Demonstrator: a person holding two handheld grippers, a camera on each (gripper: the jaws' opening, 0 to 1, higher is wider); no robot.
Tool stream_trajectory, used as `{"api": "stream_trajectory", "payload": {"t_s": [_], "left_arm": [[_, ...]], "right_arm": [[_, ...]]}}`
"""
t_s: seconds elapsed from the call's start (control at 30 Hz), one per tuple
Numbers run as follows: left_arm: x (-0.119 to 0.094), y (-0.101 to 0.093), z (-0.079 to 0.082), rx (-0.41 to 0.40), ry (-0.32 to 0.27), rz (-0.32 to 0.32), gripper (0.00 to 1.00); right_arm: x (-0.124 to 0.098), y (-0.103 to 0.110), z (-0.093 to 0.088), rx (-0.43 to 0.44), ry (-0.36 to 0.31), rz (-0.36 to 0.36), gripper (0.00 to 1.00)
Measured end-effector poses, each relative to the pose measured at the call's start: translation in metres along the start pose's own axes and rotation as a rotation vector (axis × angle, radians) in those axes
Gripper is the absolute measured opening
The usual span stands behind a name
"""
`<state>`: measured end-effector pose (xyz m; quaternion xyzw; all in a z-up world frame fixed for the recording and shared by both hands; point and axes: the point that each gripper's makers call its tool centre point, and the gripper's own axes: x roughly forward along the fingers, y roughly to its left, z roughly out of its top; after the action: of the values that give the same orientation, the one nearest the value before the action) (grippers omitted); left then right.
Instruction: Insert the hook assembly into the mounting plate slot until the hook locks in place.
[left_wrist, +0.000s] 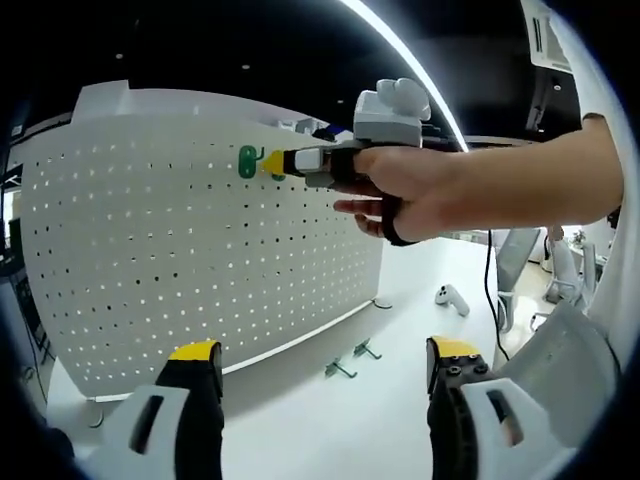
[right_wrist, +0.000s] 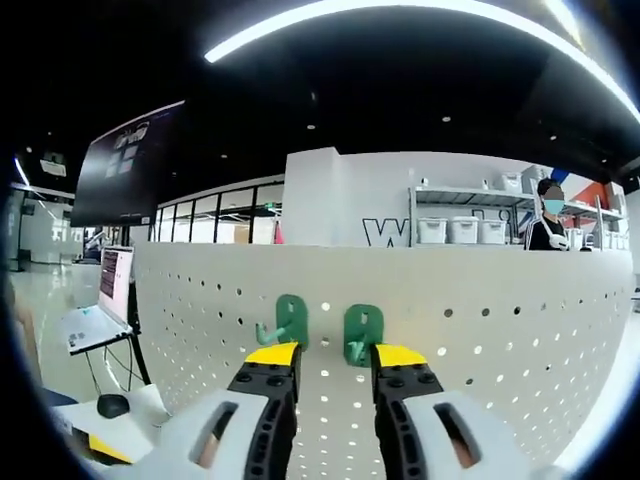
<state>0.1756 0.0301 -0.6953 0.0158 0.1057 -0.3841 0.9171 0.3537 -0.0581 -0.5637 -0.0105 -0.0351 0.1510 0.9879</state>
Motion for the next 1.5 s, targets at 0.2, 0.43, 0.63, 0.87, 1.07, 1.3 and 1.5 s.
{"api": "stream_trajectory", "payload": {"t_s": [0.2,0.43,0.63,0.87,1.07,1.3,1.5], "left_arm": [[0.0,-0.001,-0.002,0.001,0.004,-0.002,0.86],[0.0,-0.001,-0.003,0.008,0.01,-0.002,0.86],[-0.001,-0.002,-0.003,0.008,0.009,0.001,0.86],[-0.001,-0.002,-0.003,0.009,0.01,0.001,0.86],[0.0,-0.004,-0.001,0.015,0.007,-0.002,0.86],[0.002,-0.004,0.0,0.02,0.006,-0.008,0.86],[0.002,-0.002,0.001,0.024,0.006,-0.01,0.86]], "right_arm": [[-0.006,-0.002,-0.006,-0.004,0.012,0.017,0.35],[-0.012,0.003,-0.013,-0.018,0.024,0.05,0.46],[-0.016,0.005,-0.018,0.0,0.028,0.068,0.55],[-0.019,0.007,-0.02,0.016,0.028,0.081,0.59],[-0.022,0.005,-0.021,0.01,0.034,0.084,0.56],[-0.033,-0.001,-0.023,0.014,0.034,0.103,0.57],[-0.048,-0.007,-0.028,0.001,0.039,0.128,0.57]]}}
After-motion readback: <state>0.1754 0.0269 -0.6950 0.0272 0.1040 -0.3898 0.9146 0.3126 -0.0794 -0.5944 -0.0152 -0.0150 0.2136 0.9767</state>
